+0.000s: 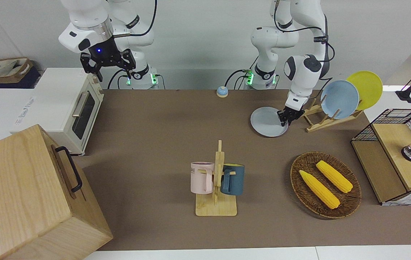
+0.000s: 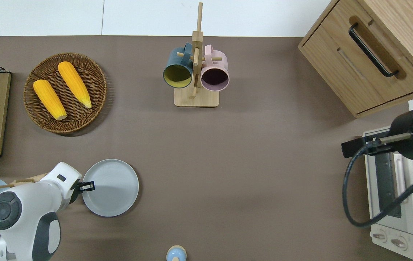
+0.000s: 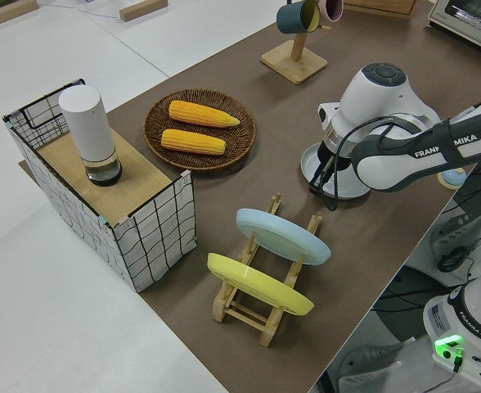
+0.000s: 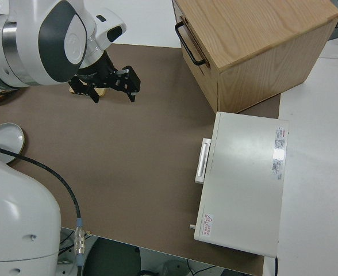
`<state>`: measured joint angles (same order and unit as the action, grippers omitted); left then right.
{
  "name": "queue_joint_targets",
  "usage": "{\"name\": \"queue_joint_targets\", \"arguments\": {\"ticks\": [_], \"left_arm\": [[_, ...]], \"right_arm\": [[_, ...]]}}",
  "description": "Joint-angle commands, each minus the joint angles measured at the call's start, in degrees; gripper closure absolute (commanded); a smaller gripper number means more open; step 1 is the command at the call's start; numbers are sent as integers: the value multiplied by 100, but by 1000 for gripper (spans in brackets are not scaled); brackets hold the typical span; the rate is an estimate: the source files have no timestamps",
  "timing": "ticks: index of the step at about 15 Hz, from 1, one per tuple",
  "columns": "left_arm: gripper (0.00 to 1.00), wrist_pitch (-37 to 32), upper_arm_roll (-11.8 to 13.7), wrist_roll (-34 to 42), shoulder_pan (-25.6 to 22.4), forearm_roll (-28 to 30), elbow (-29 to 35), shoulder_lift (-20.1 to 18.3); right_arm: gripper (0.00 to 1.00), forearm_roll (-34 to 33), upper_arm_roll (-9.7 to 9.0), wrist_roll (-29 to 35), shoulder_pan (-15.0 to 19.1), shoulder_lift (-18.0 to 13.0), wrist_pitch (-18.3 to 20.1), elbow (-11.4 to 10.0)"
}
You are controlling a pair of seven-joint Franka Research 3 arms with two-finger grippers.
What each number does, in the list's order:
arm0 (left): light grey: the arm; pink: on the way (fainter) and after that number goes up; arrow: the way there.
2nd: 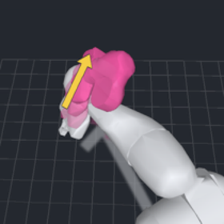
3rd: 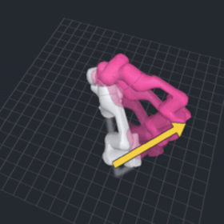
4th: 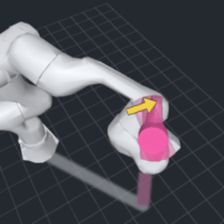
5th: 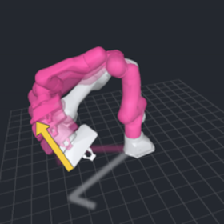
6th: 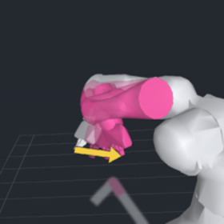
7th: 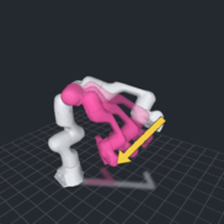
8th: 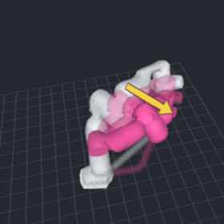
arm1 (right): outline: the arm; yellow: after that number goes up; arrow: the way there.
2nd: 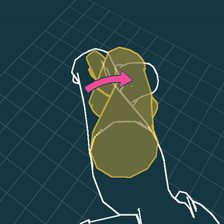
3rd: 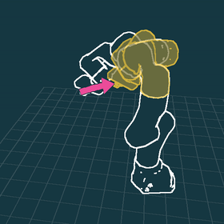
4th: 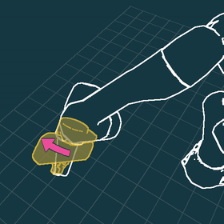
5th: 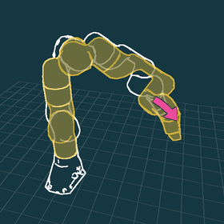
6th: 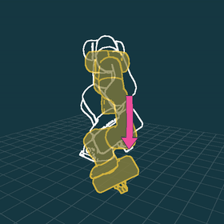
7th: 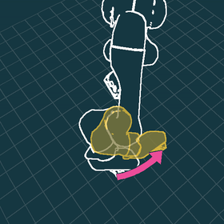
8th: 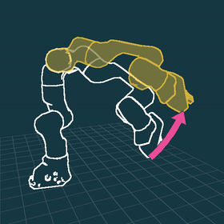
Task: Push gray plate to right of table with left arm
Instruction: 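Lower the left gripper against the gray plate's rim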
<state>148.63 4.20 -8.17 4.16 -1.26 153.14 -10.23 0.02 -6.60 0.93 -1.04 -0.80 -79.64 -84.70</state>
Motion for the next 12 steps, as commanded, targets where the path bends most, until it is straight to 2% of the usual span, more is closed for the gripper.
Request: {"name": "queue_joint_targets", "arguments": {"ticks": [1, 8, 12], "left_arm": [[1000, 87, 37, -149, -21, -278, 49, 48], [1000, 87, 37, -158, -12, -278, 40, 65], [1000, 35, -296, -588, 6, -287, 14, 83]], "right_arm": [[17, 25, -96, 74, 113, -17, 89, 50], [17, 33, -96, 74, 113, -17, 89, 50], [17, 25, -96, 74, 113, -17, 89, 50]]}}
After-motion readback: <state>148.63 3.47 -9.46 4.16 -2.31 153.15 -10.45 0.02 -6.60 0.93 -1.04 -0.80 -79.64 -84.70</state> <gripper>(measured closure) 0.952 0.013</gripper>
